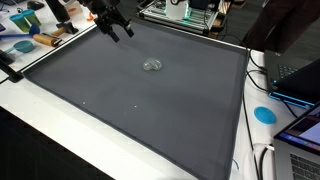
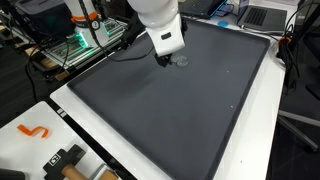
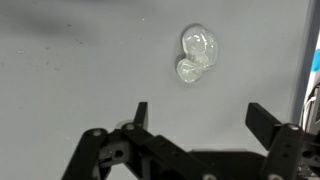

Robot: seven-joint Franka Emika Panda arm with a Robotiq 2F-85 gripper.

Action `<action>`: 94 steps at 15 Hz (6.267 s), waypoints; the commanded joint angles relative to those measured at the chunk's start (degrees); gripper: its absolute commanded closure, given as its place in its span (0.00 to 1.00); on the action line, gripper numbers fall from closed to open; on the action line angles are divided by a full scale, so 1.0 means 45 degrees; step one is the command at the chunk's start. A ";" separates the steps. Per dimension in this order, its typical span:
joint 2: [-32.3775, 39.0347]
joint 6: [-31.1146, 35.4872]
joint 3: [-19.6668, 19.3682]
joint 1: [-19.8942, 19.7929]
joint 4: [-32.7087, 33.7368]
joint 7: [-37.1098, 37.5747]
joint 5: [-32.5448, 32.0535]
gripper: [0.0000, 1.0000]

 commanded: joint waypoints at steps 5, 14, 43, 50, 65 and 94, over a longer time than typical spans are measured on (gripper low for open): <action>0.0172 0.0059 0.0079 -0.0411 -0.0347 -0.1584 0.0763 0.00; 0.0248 0.0374 0.0029 -0.0319 -0.0326 -0.1460 0.0935 0.00; -0.0231 0.1362 0.0418 0.3547 0.1006 0.8153 -0.6574 0.00; 0.0120 -0.0054 0.0551 0.5077 0.1454 1.1465 -0.9777 0.00; 0.2201 -0.2313 0.0728 0.7368 0.3260 1.5151 -1.2995 0.00; 0.3467 -0.2547 0.0580 0.7876 0.4396 1.6867 -1.4182 0.00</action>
